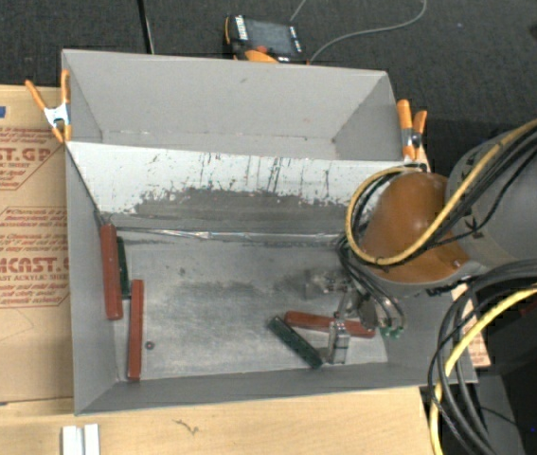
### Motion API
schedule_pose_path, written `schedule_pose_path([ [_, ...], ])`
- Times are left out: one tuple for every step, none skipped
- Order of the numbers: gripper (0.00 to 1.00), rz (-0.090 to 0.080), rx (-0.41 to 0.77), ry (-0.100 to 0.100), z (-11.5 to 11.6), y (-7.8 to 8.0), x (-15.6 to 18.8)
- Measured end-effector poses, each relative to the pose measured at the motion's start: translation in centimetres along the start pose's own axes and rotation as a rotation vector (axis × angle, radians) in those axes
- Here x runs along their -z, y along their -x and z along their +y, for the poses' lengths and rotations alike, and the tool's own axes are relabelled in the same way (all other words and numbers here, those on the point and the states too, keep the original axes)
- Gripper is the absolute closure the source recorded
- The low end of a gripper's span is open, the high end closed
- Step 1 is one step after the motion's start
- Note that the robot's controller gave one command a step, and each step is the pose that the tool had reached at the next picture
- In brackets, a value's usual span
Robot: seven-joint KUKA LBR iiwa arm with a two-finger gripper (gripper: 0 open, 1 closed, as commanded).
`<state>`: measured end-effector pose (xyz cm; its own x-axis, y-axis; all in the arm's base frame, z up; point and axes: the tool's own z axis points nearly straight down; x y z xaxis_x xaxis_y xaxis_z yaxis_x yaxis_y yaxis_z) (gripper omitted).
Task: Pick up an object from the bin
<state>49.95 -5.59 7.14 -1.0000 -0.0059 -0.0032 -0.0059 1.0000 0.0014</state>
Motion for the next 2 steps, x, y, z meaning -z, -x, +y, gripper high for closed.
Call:
schedule_pose_path([
  [1.0,0.001,-0.001,0.0,0.0,0.0,0.0],
  [1.0,0.001,-0.001,-0.001,0.0,0.0,2.3],
])
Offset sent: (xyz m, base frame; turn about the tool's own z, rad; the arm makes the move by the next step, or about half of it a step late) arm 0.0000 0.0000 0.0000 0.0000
